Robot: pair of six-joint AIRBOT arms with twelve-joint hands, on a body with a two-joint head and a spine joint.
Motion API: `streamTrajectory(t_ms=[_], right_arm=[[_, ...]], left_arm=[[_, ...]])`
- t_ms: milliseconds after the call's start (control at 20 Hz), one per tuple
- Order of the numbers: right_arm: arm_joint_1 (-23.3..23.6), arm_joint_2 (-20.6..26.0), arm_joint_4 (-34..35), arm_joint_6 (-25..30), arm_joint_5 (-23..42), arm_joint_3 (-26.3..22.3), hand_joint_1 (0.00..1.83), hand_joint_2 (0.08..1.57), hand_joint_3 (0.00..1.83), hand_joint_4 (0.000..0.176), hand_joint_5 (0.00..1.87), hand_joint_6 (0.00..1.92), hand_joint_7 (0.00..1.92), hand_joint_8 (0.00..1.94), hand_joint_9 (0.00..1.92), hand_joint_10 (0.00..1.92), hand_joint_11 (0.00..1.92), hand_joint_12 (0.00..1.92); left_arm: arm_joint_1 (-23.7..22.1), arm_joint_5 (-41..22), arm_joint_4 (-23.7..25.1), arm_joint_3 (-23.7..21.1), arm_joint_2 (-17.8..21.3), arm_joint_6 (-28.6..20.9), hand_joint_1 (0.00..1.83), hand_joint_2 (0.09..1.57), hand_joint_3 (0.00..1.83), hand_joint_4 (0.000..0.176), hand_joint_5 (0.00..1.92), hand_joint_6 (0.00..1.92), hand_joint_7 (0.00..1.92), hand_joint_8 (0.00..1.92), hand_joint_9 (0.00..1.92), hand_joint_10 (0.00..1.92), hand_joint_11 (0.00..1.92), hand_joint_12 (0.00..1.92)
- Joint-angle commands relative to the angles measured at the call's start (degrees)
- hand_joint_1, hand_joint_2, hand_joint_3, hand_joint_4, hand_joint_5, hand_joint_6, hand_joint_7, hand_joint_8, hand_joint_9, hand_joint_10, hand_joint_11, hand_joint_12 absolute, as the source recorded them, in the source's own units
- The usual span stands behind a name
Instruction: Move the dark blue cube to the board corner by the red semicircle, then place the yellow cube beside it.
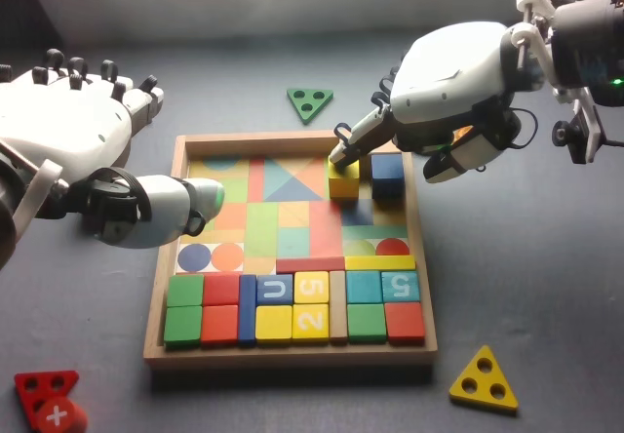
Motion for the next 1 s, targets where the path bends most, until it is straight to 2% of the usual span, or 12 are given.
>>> streamTrajectory(t_ms=[0,350,600,800,950], right_arm=[[0.2,1.3,0.4,-0.1,-2.6,0.6,1.83,1.28,0.0,0.0,0.46,0.0,1.29,1.94,1.46,1.92,1.64,1.92],[0.9,2.6,0.4,1.9,-3.2,0.5,1.83,1.27,0.0,0.0,0.45,0.0,1.28,1.94,1.46,1.92,1.61,1.92],[3.4,3.1,0.5,9.5,-2.7,0.0,1.83,1.27,0.0,0.0,0.45,0.0,1.3,1.94,1.47,1.92,1.64,1.92],[6.8,3.1,0.5,7.2,-2.9,-0.1,1.83,1.28,0.0,0.0,0.45,0.0,1.27,1.94,1.45,1.92,1.62,1.92],[8.1,5.7,0.5,7.3,-2.9,-1.8,1.83,1.28,0.0,0.0,0.47,0.01,1.27,1.94,1.44,1.92,1.63,1.92]], left_arm=[[-0.6,-2.5,4.4,-0.1,0.5,0.1,0.0,1.22,0.0,0.0,0.1,0.0,0.1,0.0,0.1,0.01,0.0,0.18],[-0.5,-2.8,4.3,-0.4,0.5,0.1,0.0,1.21,0.0,0.0,0.08,0.0,0.07,0.0,0.06,0.0,0.0,0.14],[-0.5,-2.8,4.3,-0.4,0.5,0.1,0.0,1.21,0.0,0.0,0.08,0.0,0.07,0.0,0.07,0.0,0.0,0.16],[-0.5,-2.8,4.3,-0.4,0.5,0.1,0.0,1.22,0.0,0.0,0.09,0.0,0.1,0.0,0.09,0.0,0.0,0.21],[-0.5,-2.8,4.3,-0.4,0.5,0.1,0.0,1.22,0.0,0.0,0.11,0.01,0.1,0.0,0.09,0.0,0.0,0.21]])
